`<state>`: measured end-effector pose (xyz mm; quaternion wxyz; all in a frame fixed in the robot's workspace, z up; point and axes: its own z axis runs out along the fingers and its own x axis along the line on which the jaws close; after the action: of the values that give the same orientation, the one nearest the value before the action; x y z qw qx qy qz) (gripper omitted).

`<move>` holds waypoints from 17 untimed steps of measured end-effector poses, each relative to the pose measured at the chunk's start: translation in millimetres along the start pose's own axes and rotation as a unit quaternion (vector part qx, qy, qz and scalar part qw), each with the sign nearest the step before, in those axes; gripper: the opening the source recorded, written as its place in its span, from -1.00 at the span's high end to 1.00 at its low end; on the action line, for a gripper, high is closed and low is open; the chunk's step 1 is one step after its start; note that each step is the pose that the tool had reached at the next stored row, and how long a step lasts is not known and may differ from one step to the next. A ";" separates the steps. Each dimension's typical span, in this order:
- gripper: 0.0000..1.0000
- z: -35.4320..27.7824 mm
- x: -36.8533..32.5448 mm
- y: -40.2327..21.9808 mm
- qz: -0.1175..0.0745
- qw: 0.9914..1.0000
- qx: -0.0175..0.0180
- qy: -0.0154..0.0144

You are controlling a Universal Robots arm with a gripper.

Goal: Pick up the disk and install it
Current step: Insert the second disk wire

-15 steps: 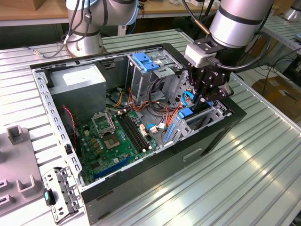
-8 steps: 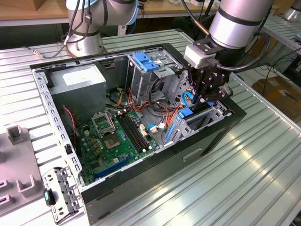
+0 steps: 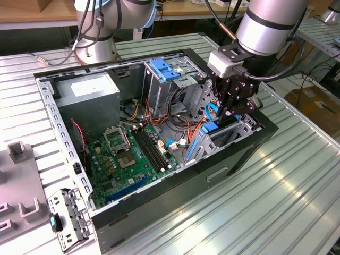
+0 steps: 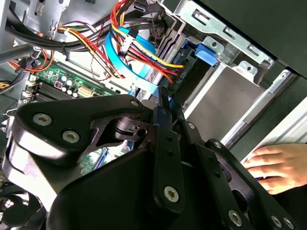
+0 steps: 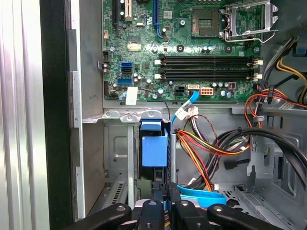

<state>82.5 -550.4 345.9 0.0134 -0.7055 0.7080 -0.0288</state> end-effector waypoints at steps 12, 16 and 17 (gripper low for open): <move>0.68 -2.2 0.0 -0.2 0.000 1.000 0.000 -0.001; 0.68 -2.3 0.0 -0.2 0.000 1.000 0.000 -0.001; 0.68 -2.3 0.0 -0.2 0.000 1.000 0.000 -0.001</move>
<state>82.5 -550.4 348.2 0.0141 -0.7055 0.7080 -0.0281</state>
